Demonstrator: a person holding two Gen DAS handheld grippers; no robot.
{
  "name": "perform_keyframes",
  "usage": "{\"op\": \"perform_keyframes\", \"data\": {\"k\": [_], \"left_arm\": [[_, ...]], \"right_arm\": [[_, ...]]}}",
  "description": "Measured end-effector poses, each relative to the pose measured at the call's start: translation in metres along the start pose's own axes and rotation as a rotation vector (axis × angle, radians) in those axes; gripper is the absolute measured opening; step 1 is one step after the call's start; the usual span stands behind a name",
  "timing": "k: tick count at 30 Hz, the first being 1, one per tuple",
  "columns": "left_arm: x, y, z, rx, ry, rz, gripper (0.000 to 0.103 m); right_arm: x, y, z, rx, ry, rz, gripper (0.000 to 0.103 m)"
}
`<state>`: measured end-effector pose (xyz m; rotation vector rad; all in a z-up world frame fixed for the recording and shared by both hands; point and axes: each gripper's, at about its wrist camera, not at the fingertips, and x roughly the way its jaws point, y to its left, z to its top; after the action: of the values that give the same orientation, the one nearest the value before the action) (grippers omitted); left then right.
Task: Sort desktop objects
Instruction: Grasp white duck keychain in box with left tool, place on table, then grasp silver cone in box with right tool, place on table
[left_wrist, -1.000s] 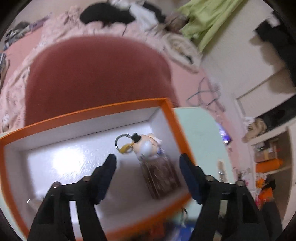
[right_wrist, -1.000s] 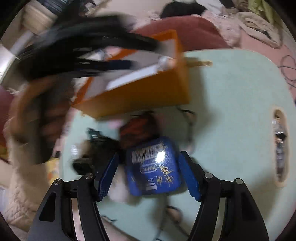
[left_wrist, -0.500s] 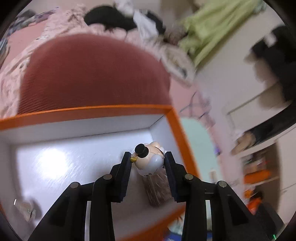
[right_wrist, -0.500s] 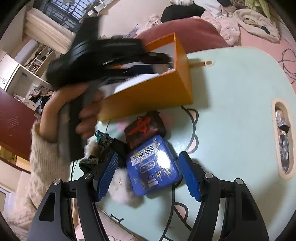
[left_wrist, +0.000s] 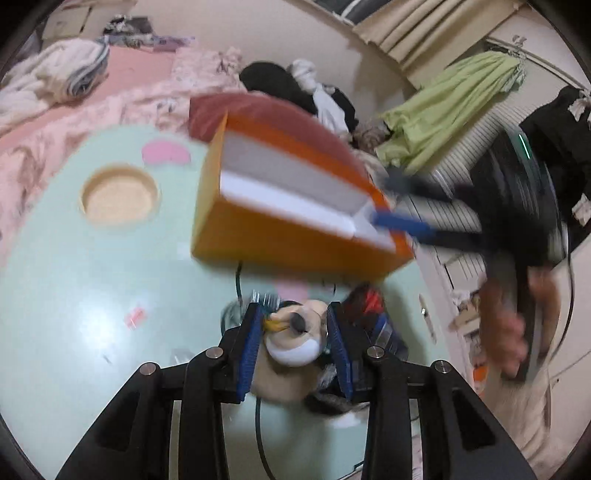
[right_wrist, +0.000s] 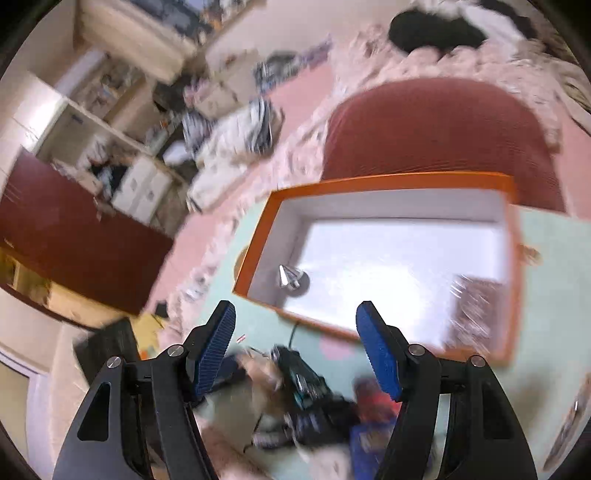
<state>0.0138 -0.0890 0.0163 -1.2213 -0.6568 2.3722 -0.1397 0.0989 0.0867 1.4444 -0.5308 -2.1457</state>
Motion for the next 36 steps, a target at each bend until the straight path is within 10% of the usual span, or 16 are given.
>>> {"op": "perform_keyframes", "data": {"k": [5, 9, 14, 16, 22, 25, 29, 36], "left_arm": [[0.01, -0.011, -0.014, 0.069, -0.023, 0.073, 0.071], [0.008, -0.015, -0.024, 0.123, -0.059, 0.063, 0.074], [-0.007, -0.005, -0.019, 0.079, -0.091, 0.034, 0.074], [-0.014, -0.004, -0.013, 0.071, -0.114, 0.03, 0.074], [-0.041, -0.002, 0.007, 0.075, -0.181, 0.024, 0.074], [-0.051, 0.001, 0.014, 0.035, -0.219, 0.006, 0.074], [-0.064, 0.003, 0.018, 0.03, -0.252, -0.006, 0.074], [-0.087, 0.019, 0.02, 0.015, -0.298, 0.009, 0.075]], "right_arm": [[0.09, 0.015, 0.031, -0.031, 0.204, -0.133, 0.068], [0.13, 0.015, 0.038, -0.05, 0.273, -0.164, 0.062], [0.131, 0.02, 0.033, -0.185, 0.239, -0.293, 0.01], [0.117, 0.012, 0.031, -0.169, 0.2, -0.273, 0.004], [0.035, -0.018, 0.017, -0.13, 0.006, -0.181, 0.005], [0.015, -0.026, 0.021, -0.071, -0.029, -0.148, 0.023], [0.048, -0.01, 0.04, -0.096, 0.048, -0.144, 0.047], [0.127, 0.002, 0.051, -0.104, 0.152, -0.248, 0.045]]}}
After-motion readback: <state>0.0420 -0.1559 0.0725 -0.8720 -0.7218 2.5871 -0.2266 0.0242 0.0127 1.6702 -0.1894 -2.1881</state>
